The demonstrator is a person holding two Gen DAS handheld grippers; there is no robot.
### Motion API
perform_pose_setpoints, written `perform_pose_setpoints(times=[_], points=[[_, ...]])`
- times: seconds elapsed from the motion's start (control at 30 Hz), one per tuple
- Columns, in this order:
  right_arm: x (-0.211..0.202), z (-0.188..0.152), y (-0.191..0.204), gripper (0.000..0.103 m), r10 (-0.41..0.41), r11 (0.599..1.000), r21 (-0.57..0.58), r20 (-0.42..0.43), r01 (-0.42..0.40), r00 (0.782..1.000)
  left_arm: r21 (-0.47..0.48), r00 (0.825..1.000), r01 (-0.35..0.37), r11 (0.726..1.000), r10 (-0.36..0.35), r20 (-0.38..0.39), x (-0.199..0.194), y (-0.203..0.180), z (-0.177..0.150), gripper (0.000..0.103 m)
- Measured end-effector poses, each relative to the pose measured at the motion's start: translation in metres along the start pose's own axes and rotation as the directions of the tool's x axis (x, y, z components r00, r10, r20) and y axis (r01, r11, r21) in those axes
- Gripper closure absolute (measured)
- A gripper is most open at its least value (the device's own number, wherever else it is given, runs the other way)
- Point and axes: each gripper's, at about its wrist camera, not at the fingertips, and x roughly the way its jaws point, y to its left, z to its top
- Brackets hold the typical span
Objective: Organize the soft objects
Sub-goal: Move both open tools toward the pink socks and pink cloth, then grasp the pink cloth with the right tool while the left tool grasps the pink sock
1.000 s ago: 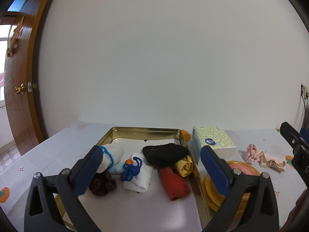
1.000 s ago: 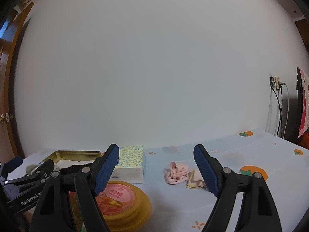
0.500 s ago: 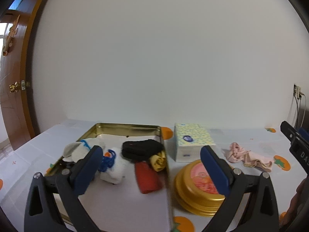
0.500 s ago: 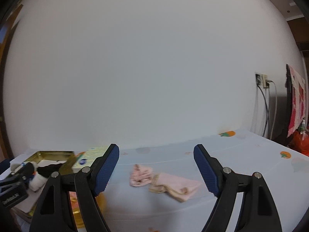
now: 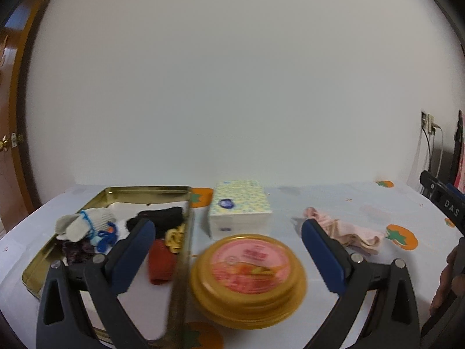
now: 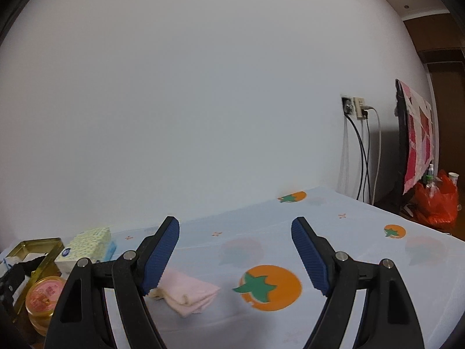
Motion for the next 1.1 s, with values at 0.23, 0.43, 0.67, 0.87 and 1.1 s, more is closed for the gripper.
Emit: perform_pose_setpoints(times=[0.23, 0.43, 0.67, 0.87, 1.1], points=[[0.005, 0.004, -0.013, 0.022, 0.001, 1.000, -0.031, 0.005, -0.001, 1.000, 0.017, 0.999, 0.037, 0.999, -0.036, -0.018, 0.007, -0.030, 0.001, 0.001], [0.011, 0.007, -0.022, 0.022, 0.012, 0.999, -0.051, 0.006, -0.012, 1.000, 0.034, 0.998, 0.062, 0.997, -0.061, -0.026, 0.010, -0.050, 0.001, 0.001], [0.027, 0.008, -0.028, 0.022, 0.042, 0.998, -0.047, -0.057, -0.045, 0.997, 0.034, 0.995, 0.081, 0.996, -0.079, -0.062, 0.021, -0.073, 0.003, 0.001], [0.047, 0.004, -0.021, 0.022, 0.141, 0.985, -0.072, -0.164, -0.155, 0.976, 0.051, 0.994, 0.101, 0.994, -0.098, -0.049, 0.019, -0.080, 0.003, 0.001], [0.106, -0.016, 0.018, 0.022, 0.301, 0.912, -0.105, -0.488, -0.397, 0.820, 0.001, 0.998, 0.046, 0.999, -0.045, -0.042, 0.018, -0.070, 0.002, 0.001]])
